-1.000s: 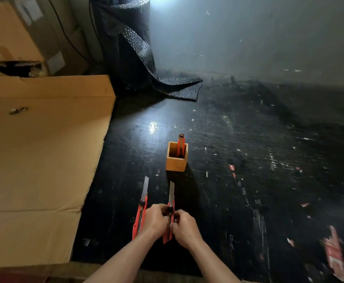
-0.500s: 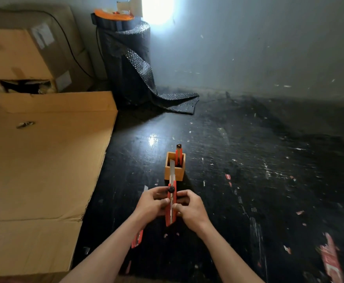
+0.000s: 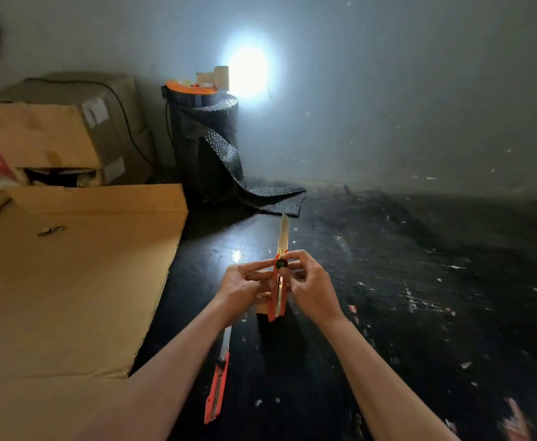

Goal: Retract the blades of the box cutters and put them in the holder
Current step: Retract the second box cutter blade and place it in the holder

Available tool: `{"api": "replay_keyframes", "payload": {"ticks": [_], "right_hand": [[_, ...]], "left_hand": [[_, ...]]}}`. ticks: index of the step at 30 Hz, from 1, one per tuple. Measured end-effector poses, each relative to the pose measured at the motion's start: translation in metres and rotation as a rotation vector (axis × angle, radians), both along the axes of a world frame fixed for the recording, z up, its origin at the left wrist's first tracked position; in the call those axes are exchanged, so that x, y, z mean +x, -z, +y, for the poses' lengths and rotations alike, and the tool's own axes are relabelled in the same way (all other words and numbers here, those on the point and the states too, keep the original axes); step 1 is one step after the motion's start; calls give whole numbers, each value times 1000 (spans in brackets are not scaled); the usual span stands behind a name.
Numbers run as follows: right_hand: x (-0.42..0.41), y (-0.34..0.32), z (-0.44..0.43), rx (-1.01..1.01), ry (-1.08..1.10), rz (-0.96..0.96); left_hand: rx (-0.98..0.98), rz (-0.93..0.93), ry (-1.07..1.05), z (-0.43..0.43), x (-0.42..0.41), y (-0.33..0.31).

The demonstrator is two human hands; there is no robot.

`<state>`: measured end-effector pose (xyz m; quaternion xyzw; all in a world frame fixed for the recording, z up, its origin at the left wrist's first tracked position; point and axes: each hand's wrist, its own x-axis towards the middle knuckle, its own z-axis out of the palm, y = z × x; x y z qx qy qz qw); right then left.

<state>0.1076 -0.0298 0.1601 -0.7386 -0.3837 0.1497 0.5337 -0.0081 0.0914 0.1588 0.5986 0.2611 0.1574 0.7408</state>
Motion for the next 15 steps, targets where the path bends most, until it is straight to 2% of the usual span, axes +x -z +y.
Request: {"api": "replay_keyframes", "payload": {"ticks": [8,15], "right_hand": [[-4,-9,-7,-33,-96,-6],[-13,-1,-15,-89,-124,8]], "left_hand": [[-55,-28,-19,6,0,-13],[-17,-10,-61,10,2,-20]]}}
